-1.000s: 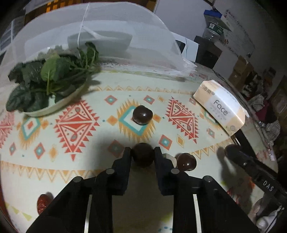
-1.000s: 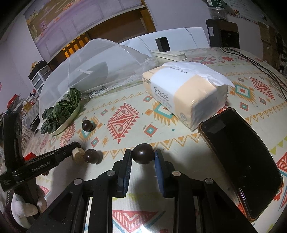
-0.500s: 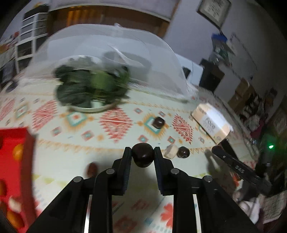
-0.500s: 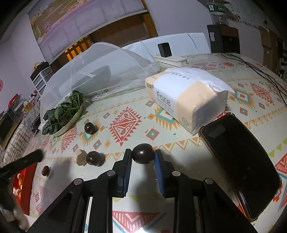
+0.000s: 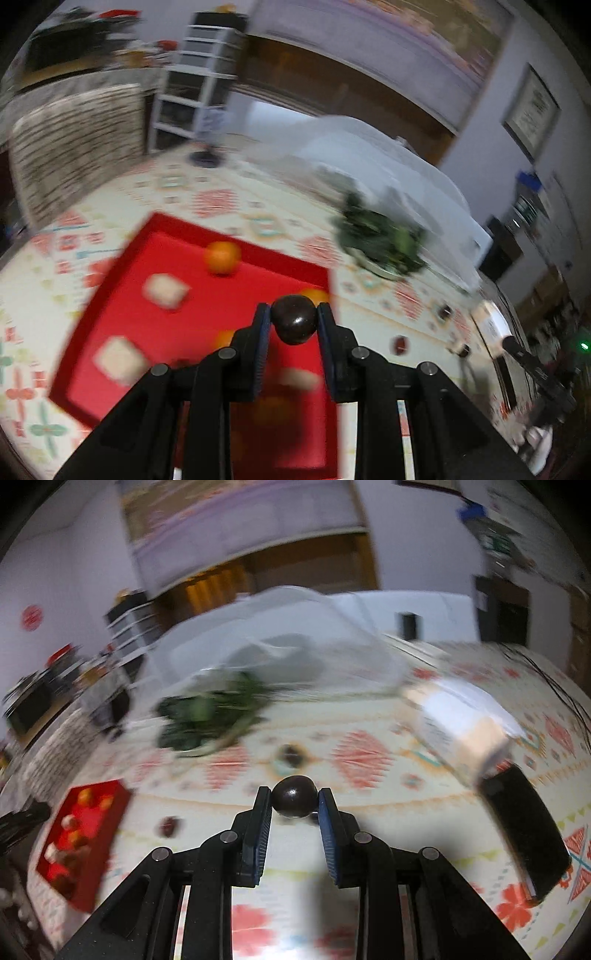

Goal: Organize fruits
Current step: 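Lower the dark fruit into the red tray with the left tool while the right tool releases its fruit there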

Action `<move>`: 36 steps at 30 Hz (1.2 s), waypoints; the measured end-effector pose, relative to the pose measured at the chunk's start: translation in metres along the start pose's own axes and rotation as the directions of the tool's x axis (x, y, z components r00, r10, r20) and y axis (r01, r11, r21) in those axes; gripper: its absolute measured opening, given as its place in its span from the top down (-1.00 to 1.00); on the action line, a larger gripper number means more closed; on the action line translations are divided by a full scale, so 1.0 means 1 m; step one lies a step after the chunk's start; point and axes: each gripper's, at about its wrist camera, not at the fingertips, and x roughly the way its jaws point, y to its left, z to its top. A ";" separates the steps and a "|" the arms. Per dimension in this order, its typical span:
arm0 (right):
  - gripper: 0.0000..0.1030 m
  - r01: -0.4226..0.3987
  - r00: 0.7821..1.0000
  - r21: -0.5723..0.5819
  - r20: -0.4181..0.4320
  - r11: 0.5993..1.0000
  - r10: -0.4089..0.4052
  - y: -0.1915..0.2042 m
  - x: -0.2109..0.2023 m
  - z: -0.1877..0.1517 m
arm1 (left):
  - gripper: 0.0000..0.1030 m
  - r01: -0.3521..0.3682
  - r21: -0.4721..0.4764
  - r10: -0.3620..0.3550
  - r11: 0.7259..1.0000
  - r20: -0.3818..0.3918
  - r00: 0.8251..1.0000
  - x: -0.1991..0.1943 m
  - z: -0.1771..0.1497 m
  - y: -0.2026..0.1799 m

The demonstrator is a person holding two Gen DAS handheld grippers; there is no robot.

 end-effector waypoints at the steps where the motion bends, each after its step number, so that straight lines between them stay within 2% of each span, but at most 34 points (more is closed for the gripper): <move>1: 0.47 -0.032 0.999 -0.031 -0.004 0.999 0.032 0.023 -0.001 0.001 | 0.52 -0.012 -0.016 0.012 1.000 0.003 1.000 -0.003 0.000 0.011; 6: 0.47 -0.168 0.984 -0.101 -0.073 0.981 0.161 0.101 0.013 -0.004 | 0.52 -0.039 -0.075 0.038 0.996 -0.010 0.999 -0.006 -0.005 0.059; 10: 0.46 -0.271 0.956 -0.144 -0.160 0.952 0.247 0.169 0.038 -0.018 | 0.52 -0.045 -0.099 0.042 0.994 -0.030 0.999 0.001 -0.008 0.077; 18: 0.46 -0.363 0.911 -0.226 -0.292 0.904 0.293 0.266 0.086 -0.047 | 0.52 -0.027 -0.129 0.018 0.991 -0.065 0.998 0.017 -0.004 0.098; 20: 0.46 -0.369 0.904 -0.226 -0.314 0.902 0.291 0.277 0.098 -0.050 | 0.50 -0.026 -0.131 0.016 0.991 -0.073 0.997 0.019 -0.003 0.100; 22: 0.46 -0.370 0.899 -0.226 -0.333 0.901 0.285 0.288 0.111 -0.053 | 0.35 -0.016 -0.135 0.005 0.991 -0.081 0.997 0.020 -0.003 0.102; 24: 0.46 -0.366 0.897 -0.224 -0.344 0.903 0.278 0.293 0.120 -0.055 | 0.01 -0.016 -0.133 0.006 0.991 -0.076 0.997 0.019 -0.001 0.103; 27: 0.46 -0.375 0.888 -0.207 -0.359 0.904 0.286 0.295 0.126 -0.055 | -0.11 -0.017 -0.123 0.009 0.992 -0.065 0.998 0.015 0.001 0.103; 28: 0.44 -0.374 0.889 -0.209 -0.358 0.904 0.285 0.297 0.128 -0.055 | -0.14 -0.017 -0.122 0.009 0.992 -0.064 0.998 0.014 0.001 0.103; 30: 0.26 -0.370 0.894 -0.220 -0.348 0.903 0.282 0.299 0.126 -0.053 | -0.25 -0.014 -0.122 0.006 0.992 -0.062 0.998 0.012 0.002 0.103; 32: 0.07 -0.367 0.900 -0.227 -0.331 0.902 0.283 0.300 0.123 -0.051 | -0.26 -0.010 -0.124 0.002 0.992 -0.061 0.998 0.011 0.002 0.102; 36: 0.07 -0.361 0.908 -0.225 -0.307 0.905 0.286 0.297 0.115 -0.046 | -0.26 -0.009 -0.124 0.003 0.992 -0.051 0.999 0.004 0.001 0.098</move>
